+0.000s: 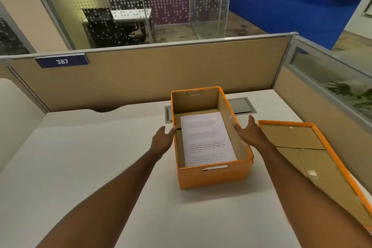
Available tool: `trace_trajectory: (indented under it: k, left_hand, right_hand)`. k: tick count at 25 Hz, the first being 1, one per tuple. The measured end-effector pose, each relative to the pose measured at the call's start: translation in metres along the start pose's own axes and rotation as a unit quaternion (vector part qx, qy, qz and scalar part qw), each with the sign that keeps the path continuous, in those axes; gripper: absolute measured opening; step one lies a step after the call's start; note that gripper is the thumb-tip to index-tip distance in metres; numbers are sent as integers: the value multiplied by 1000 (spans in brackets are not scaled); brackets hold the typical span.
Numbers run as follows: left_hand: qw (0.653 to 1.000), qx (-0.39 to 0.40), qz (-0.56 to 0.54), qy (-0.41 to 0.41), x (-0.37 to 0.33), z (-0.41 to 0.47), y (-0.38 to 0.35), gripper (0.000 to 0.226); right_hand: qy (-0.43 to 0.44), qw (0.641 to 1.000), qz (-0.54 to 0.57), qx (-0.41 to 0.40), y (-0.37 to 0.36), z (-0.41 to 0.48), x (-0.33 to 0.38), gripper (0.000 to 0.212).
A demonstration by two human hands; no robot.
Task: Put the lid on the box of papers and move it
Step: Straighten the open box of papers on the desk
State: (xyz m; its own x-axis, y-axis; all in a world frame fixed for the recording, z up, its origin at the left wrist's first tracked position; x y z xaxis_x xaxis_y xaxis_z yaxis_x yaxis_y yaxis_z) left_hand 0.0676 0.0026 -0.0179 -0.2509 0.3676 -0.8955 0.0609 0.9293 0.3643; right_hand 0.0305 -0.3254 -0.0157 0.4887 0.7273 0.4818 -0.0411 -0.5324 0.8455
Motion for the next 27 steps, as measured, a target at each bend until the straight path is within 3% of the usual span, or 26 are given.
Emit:
trace_trajectory:
  k: [3,6,13,21,24,27]
  left_hand:
    - [999,-3,-26,20,1,11,-12,76]
    - [997,7,-60,45,8,18,-26,73]
    - [993,-5,-115,27,22,22,-47,40]
    - [986,-30,-163,7,13,-10,2,39]
    - [983,-33,-183,-10,12,-36,36,48]
    - [977,-44,-210,-17,24,-69,62,31]
  right_hand:
    - [-17,995,23,96,-17,14,-9,84]
    - [-18,983,66,170,-39,17,-14,63]
    - [1,986,124,116,-40,15,-10,43]
    - [21,985,157,73,-39,-29,22,44]
    - [17,985,159,71,-46,-60,36,44]
    - [18,983,164,80,-60,-99,47,44]
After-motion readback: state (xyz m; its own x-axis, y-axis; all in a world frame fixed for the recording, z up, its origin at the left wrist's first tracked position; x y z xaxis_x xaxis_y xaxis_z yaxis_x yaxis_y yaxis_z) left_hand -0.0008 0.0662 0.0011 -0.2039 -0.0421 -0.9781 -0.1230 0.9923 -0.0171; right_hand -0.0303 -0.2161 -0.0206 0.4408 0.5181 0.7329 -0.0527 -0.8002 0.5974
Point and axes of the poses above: each hand's wrist, its own z-axis towards the middle knuckle, its own y-axis out of the back of the hand, x = y × z, the point moved 7 cm from there along z, towards the middle knuckle, and after that the axes turned 14 degrees about -z, right-handed, at the moved point
